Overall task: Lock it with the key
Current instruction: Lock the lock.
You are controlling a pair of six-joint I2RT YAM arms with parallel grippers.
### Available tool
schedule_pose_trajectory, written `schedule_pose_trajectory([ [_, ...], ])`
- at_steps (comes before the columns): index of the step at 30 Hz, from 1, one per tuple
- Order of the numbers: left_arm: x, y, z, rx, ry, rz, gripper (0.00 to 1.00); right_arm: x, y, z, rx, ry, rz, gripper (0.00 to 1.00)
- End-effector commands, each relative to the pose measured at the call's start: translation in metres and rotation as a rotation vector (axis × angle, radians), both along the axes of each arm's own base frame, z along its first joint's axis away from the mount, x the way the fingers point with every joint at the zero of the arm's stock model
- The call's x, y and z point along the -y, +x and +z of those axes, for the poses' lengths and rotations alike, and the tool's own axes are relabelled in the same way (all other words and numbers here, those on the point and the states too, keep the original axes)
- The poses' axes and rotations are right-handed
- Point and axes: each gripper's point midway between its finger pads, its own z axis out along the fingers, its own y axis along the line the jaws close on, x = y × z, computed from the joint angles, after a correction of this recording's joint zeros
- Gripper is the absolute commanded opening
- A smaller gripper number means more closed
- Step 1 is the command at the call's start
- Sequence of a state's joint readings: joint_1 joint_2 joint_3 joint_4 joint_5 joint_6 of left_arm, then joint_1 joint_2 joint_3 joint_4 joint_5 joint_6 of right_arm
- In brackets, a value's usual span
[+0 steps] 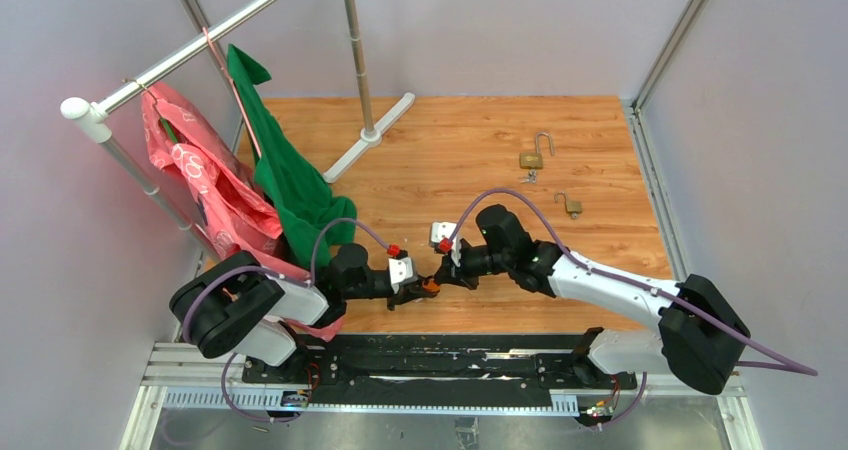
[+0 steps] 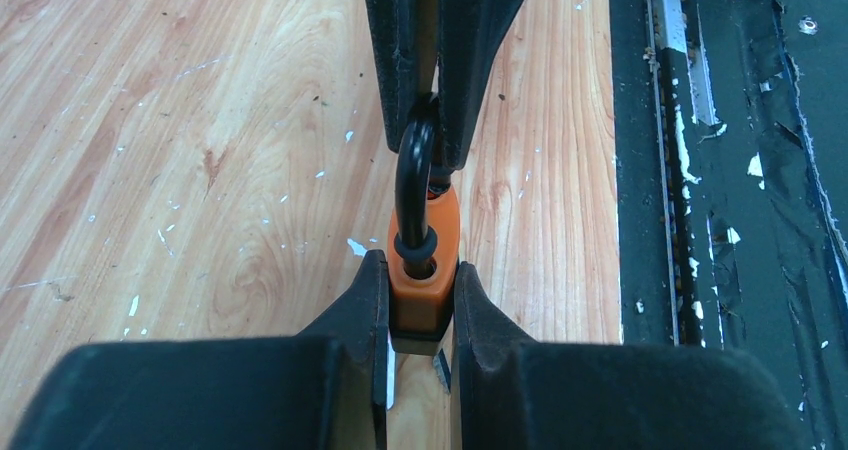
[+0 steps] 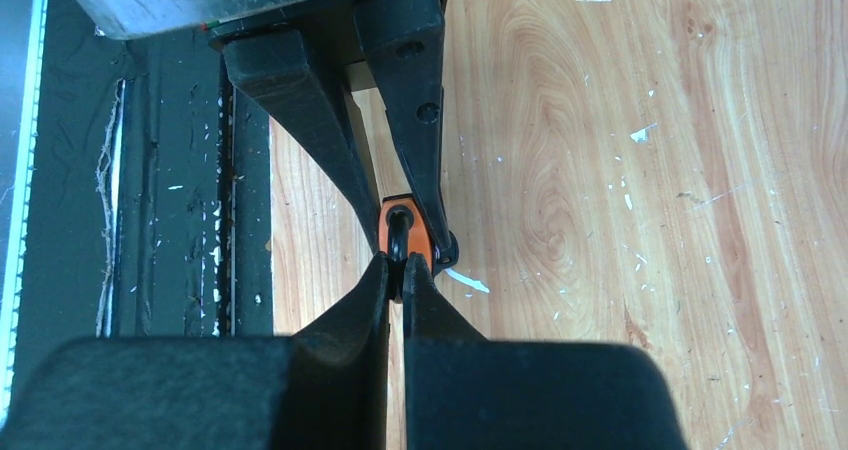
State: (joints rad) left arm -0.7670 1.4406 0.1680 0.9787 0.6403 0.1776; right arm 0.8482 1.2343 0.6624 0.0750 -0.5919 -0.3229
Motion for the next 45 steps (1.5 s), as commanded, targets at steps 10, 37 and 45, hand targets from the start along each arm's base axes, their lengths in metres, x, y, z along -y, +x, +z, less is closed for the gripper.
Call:
schedule_pose_trajectory([
  [10,0.007,-0.01,-0.001,0.028,-0.005,-0.102,0.0,0.006,0.01,-0.027,0.065,-0.051,0.016,0.0],
  [37,-0.002,0.012,0.012,0.056,-0.041,-0.033,0.0,0.044,-0.025,-0.074,-0.139,-0.235,-0.001,0.0],
  [45,-0.004,0.012,0.016,0.061,-0.05,-0.023,0.0,0.043,-0.009,-0.09,-0.098,-0.23,-0.081,0.0],
])
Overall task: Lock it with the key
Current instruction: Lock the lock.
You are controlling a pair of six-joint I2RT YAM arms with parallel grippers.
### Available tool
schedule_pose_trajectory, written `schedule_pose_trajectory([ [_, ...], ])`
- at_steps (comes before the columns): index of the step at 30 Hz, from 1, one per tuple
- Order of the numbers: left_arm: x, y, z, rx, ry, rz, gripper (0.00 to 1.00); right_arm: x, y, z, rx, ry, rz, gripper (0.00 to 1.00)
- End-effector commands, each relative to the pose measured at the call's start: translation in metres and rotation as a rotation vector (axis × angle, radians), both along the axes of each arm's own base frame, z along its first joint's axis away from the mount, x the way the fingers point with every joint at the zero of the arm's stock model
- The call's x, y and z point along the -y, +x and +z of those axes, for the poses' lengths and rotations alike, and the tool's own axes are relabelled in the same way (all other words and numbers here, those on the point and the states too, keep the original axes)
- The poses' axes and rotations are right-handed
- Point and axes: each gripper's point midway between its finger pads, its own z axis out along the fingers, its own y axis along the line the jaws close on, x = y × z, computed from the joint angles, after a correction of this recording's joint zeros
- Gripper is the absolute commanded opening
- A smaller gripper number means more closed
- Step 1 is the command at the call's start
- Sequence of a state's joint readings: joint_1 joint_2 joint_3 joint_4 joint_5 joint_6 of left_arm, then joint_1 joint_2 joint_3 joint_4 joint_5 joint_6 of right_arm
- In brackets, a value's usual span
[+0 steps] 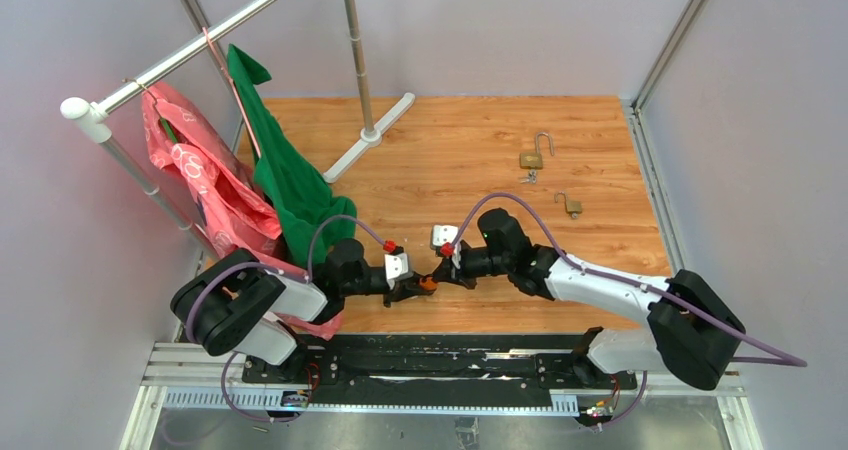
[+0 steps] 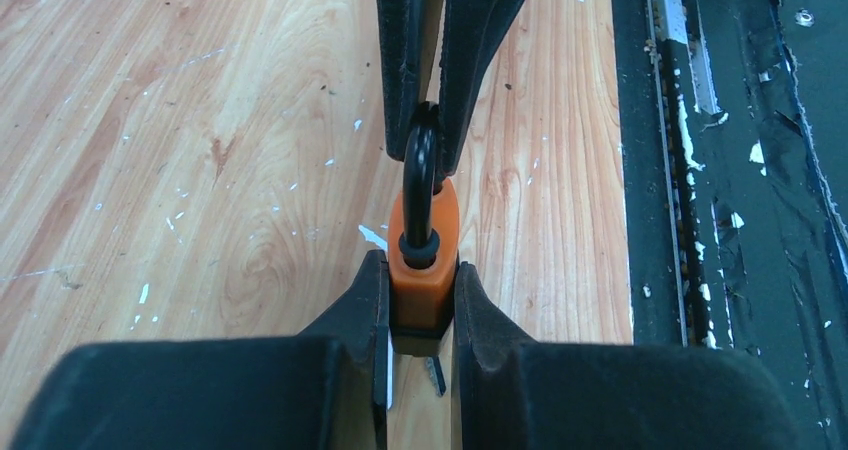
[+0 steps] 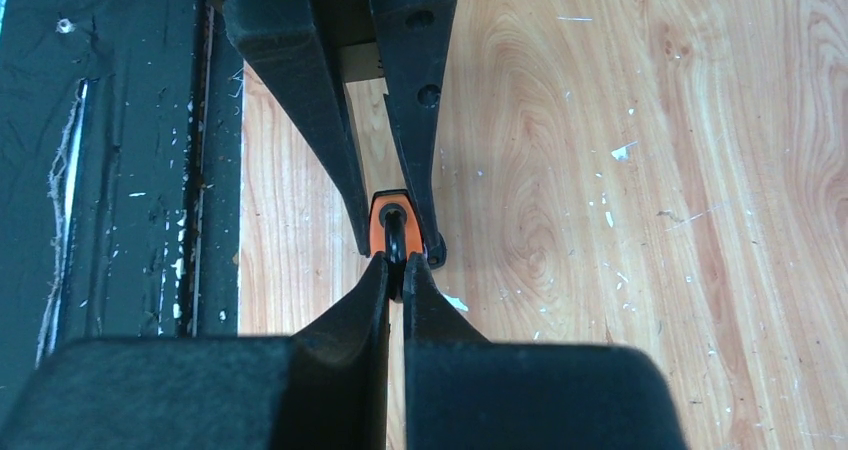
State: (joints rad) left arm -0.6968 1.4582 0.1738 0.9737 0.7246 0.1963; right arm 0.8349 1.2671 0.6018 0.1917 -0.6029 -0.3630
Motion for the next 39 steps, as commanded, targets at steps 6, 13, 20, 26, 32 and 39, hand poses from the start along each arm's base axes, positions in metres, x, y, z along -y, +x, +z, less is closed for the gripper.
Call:
schedule_pose_trajectory([
  [6,-0.001,0.017,0.026,0.029,-0.057,0.036,0.0,0.036,-0.021,-0.102,-0.166,-0.246,-0.067,0.0],
  [13,-0.007,0.031,0.017,0.154,-0.013,0.066,0.0,0.044,-0.035,-0.126,-0.22,-0.338,-0.036,0.0],
  [20,-0.01,0.033,0.023,0.114,-0.046,0.048,0.0,0.051,-0.049,-0.161,-0.317,-0.422,-0.018,0.0],
  [26,-0.01,0.031,0.022,0.087,-0.051,0.025,0.0,0.05,-0.049,-0.167,-0.34,-0.456,-0.014,0.0],
  [32,-0.008,0.031,0.03,0.104,-0.061,0.017,0.0,0.013,-0.017,-0.103,-0.263,-0.266,-0.014,0.0],
  [39,-0.005,0.028,0.061,0.106,-0.111,0.001,0.0,-0.029,0.014,0.001,-0.14,-0.031,0.017,0.0],
])
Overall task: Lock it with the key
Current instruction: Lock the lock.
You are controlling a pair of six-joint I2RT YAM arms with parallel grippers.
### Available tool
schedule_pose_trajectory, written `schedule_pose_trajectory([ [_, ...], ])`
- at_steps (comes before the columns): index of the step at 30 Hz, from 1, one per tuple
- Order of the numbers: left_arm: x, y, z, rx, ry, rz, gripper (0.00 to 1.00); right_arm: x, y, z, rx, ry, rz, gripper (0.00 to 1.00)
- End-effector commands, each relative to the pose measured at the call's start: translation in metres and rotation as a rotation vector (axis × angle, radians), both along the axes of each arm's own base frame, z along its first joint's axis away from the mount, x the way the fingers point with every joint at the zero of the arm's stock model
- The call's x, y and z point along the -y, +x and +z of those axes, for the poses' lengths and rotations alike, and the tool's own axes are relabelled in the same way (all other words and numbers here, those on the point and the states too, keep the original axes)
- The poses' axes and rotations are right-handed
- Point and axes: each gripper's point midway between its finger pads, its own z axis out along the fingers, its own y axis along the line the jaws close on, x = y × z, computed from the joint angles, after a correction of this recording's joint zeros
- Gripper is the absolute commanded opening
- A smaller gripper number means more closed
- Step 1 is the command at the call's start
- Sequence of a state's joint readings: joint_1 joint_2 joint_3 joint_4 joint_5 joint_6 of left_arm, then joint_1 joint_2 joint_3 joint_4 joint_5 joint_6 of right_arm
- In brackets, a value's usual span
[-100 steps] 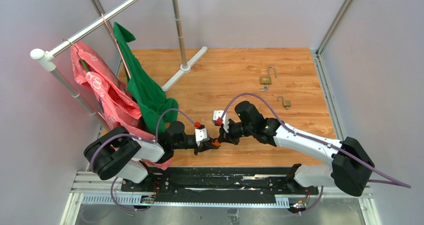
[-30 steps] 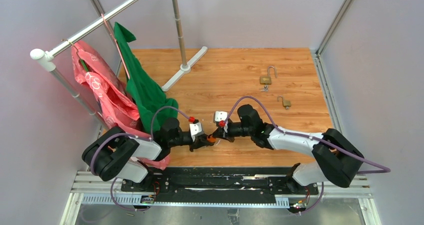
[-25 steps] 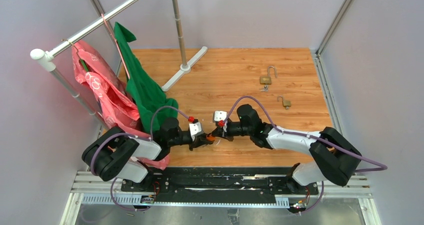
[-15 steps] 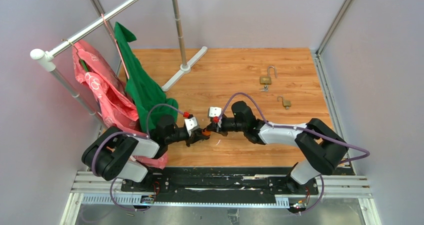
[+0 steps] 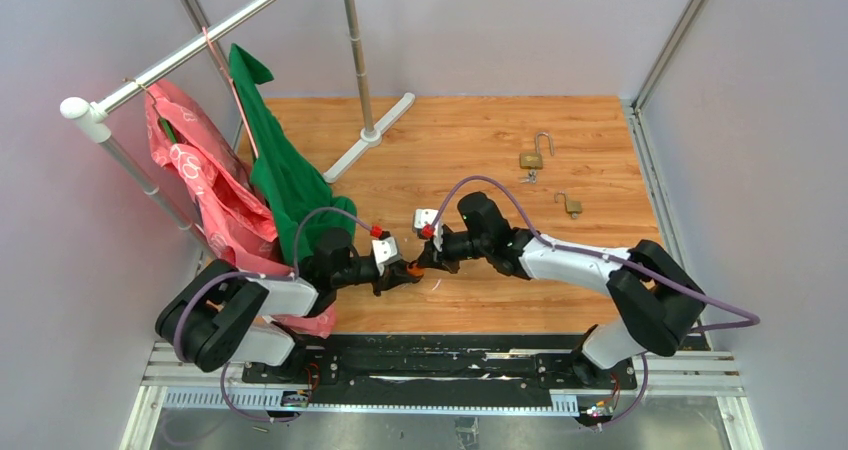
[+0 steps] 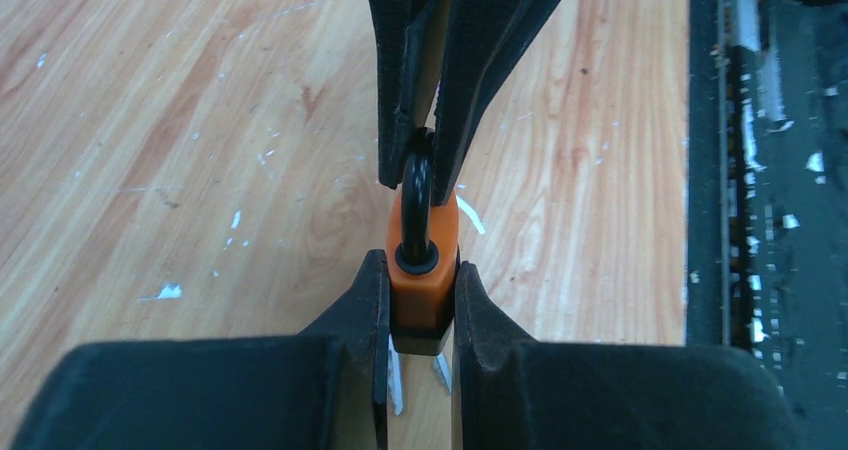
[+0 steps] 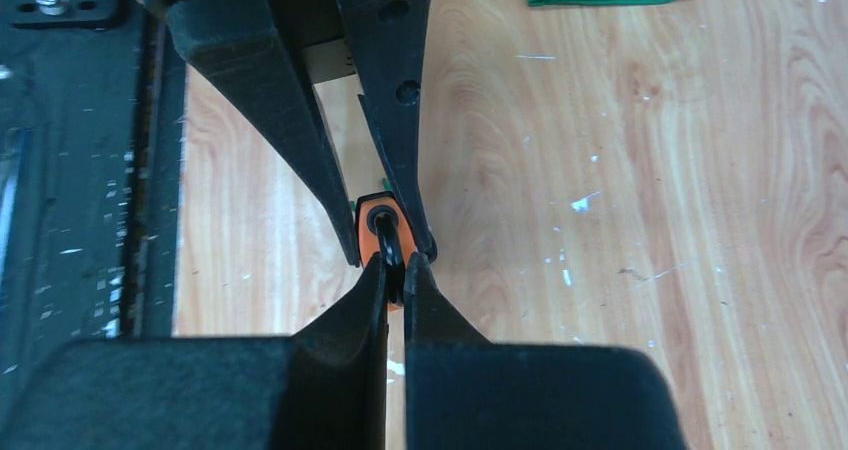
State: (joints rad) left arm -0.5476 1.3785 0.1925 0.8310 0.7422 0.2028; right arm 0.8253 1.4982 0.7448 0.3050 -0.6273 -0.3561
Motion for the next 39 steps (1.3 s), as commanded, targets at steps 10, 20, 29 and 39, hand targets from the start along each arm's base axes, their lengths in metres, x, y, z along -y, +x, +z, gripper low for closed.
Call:
schedule_pose_trajectory([
  [10,0.025,-0.015,0.118,0.047,-0.173,-0.122,0.0,-0.003,-0.016,0.105,0.018,0.1,0.068,0.42],
  [20,0.017,-0.011,0.174,0.065,-0.073,-0.104,0.0,0.053,-0.002,0.214,0.213,0.316,-0.147,0.79],
  [29,0.018,-0.005,0.273,0.038,-0.186,-0.023,0.0,0.072,-0.016,0.217,0.081,0.596,-0.257,0.71],
  [39,0.024,-0.004,0.315,-0.061,-0.32,0.029,0.0,0.043,-0.034,0.247,0.051,0.791,-0.127,0.68],
])
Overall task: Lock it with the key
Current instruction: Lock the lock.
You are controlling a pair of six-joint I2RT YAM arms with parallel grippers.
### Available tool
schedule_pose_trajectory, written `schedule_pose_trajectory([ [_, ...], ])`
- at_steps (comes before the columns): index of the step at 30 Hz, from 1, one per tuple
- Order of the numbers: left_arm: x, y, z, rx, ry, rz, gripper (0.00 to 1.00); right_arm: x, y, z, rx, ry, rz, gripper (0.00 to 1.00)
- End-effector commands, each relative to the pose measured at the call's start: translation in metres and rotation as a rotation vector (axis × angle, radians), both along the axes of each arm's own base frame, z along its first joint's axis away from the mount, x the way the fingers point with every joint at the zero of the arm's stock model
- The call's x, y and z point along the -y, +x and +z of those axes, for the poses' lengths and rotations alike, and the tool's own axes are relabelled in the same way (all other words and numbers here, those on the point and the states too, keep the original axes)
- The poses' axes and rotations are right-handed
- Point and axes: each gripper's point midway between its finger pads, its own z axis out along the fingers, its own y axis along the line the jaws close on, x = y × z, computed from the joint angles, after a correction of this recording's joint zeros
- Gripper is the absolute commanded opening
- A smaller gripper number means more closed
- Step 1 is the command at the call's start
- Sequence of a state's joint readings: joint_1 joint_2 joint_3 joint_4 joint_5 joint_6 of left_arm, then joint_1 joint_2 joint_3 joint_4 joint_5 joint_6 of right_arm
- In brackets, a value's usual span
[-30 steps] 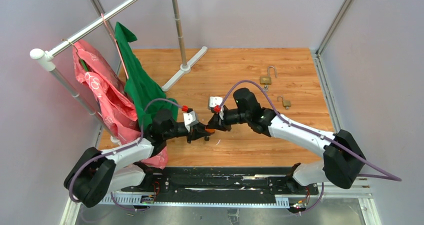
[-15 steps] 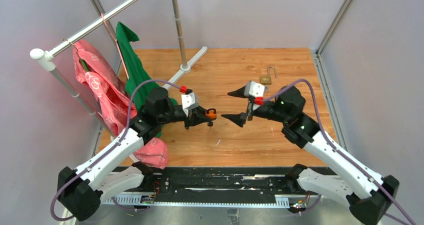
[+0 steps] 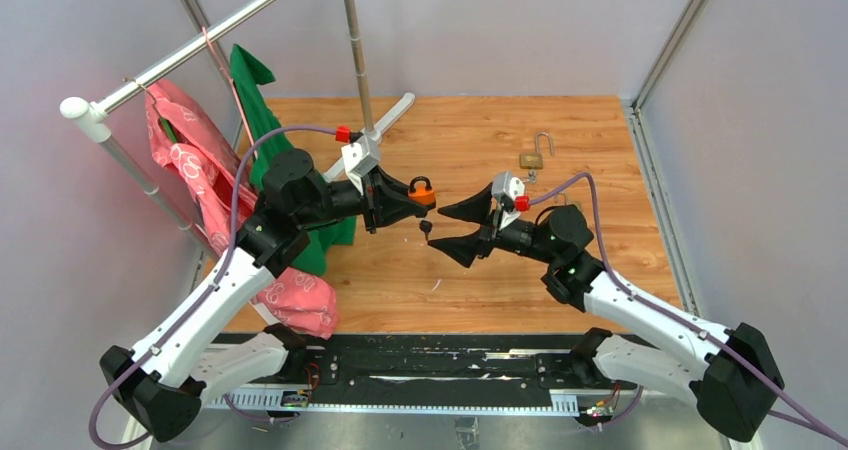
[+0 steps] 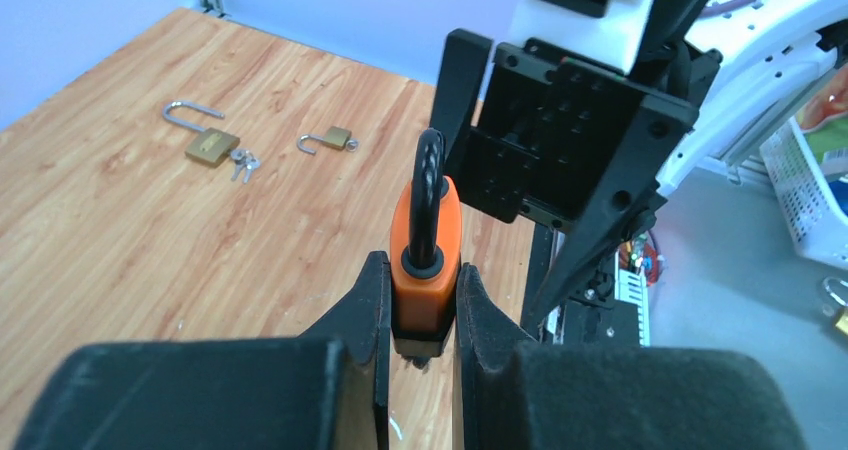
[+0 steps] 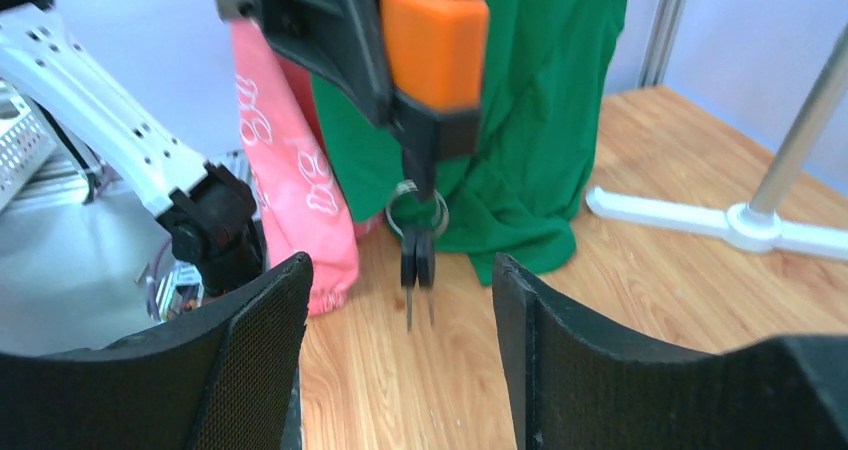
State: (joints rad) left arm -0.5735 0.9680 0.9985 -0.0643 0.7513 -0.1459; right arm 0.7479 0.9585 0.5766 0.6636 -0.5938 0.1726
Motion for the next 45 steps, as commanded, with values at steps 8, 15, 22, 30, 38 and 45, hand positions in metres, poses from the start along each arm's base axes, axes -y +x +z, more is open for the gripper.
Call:
schedule_pose_trajectory([
  [8,0.011,-0.01,0.034,0.054,-0.098,-0.029,0.0,-0.017,-0.005,0.056,0.039,0.146,0.075,0.54],
  [15,0.013,-0.013,0.028,0.045,-0.094,-0.041,0.0,-0.02,-0.007,0.061,0.054,0.15,0.1,0.41],
  [22,0.018,-0.014,0.026,0.045,-0.097,-0.055,0.0,-0.021,-0.009,0.06,0.06,0.152,0.115,0.05],
  [30,0.015,-0.008,0.043,0.105,-0.137,-0.021,0.0,-0.018,0.004,0.023,0.022,0.058,0.037,0.0],
  [38,0.006,-0.002,0.087,0.296,-0.207,0.009,0.0,0.002,0.019,-0.091,-0.156,-0.176,-0.092,0.0],
  [45,0.005,-0.001,0.083,0.307,-0.204,0.014,0.0,0.003,-0.004,-0.106,-0.153,-0.216,0.033,0.0],
])
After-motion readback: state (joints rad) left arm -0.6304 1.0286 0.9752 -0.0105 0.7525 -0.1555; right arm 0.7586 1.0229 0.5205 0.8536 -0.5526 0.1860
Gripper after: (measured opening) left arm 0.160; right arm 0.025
